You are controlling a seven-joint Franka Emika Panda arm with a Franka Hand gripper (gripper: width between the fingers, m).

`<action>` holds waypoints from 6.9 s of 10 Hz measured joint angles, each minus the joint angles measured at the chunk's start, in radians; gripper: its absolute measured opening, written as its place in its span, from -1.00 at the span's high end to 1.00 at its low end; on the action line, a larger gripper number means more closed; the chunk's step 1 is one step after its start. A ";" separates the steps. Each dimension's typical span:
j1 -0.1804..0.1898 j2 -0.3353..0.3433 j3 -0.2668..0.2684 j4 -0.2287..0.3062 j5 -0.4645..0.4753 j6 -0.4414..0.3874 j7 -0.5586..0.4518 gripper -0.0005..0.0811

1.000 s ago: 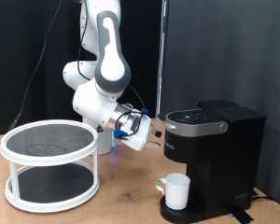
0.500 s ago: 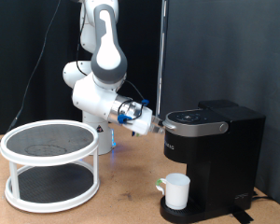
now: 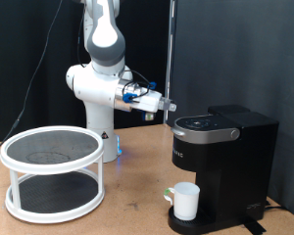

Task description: Make a cup of coffee with the keurig machine

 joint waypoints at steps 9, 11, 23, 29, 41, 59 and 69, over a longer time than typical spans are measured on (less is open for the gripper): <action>0.001 -0.148 0.006 0.067 0.014 -0.003 0.118 -0.81; 0.000 -0.124 0.055 0.147 -0.127 0.041 0.099 -0.81; -0.101 0.046 0.405 0.495 -1.279 0.205 0.776 -0.81; -0.116 0.109 0.447 0.566 -1.469 0.132 0.818 -0.81; -0.129 0.201 0.450 0.580 -1.560 0.275 0.855 -0.81; -0.103 0.293 0.490 0.481 -1.537 0.493 0.842 0.99; -0.106 0.252 0.485 0.439 -1.484 0.494 0.832 0.99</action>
